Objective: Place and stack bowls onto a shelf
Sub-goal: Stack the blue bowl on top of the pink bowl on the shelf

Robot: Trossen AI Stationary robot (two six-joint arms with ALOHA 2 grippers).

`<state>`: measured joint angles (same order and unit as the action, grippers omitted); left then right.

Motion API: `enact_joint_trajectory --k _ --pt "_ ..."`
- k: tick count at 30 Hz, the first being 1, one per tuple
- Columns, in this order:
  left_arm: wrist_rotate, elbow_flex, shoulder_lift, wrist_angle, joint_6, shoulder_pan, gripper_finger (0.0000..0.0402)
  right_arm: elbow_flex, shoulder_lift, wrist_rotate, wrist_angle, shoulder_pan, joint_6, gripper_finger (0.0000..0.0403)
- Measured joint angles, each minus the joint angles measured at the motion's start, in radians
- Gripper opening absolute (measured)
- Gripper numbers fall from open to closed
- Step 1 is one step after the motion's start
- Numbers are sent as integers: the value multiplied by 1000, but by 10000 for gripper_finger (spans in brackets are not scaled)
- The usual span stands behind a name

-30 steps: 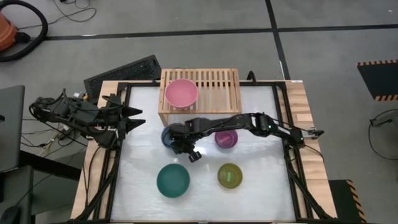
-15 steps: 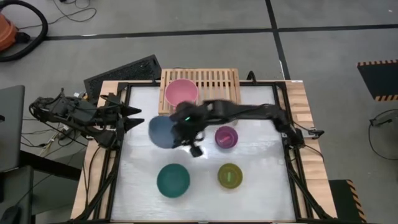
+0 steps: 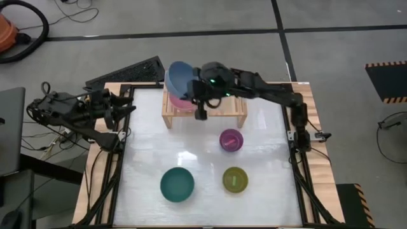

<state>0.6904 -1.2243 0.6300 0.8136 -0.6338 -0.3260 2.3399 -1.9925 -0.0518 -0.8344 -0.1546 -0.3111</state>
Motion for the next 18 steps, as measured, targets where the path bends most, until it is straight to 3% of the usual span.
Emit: enact_joint_trajectory --k 8,18 --pt "23 0 0 1 -1 0 268 -3 -118 -53 -71 -53 -1 25" --pt "64 0 0 4 29 0 268 -2 -132 -55 -141 -76 -4 25"
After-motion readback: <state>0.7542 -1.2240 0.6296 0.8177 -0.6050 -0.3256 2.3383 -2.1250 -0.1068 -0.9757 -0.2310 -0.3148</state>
